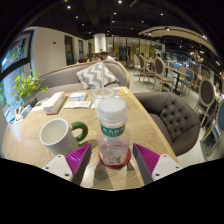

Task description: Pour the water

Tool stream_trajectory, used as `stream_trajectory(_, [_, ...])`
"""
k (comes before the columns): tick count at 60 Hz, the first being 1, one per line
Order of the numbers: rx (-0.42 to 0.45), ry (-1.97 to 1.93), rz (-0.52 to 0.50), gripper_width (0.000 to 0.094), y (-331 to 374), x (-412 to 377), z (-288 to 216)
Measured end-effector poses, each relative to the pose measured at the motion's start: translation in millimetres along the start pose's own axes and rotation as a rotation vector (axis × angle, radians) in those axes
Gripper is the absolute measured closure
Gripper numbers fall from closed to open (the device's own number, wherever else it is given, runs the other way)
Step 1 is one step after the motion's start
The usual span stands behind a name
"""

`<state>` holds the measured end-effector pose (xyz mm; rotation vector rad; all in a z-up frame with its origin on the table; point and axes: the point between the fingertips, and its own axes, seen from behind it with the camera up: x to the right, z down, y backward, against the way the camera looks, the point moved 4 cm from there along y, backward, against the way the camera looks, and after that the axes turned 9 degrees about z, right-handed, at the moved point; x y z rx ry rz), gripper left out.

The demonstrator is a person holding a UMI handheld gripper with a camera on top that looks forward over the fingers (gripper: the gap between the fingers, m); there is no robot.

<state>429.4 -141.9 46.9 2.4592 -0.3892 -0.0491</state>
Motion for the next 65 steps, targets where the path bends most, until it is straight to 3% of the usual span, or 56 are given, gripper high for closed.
stream_trajectory(13, [-0.051, 0.014, 0.079, 0.0079, 100, 1, 0])
stream_trajectory(33, [-0.073, -0.013, 0.067, 0.0083, 259, -53, 3])
stream_trajectory(65, [-0.028, 0.041, 0.052, 0.0081, 293, -88, -6])
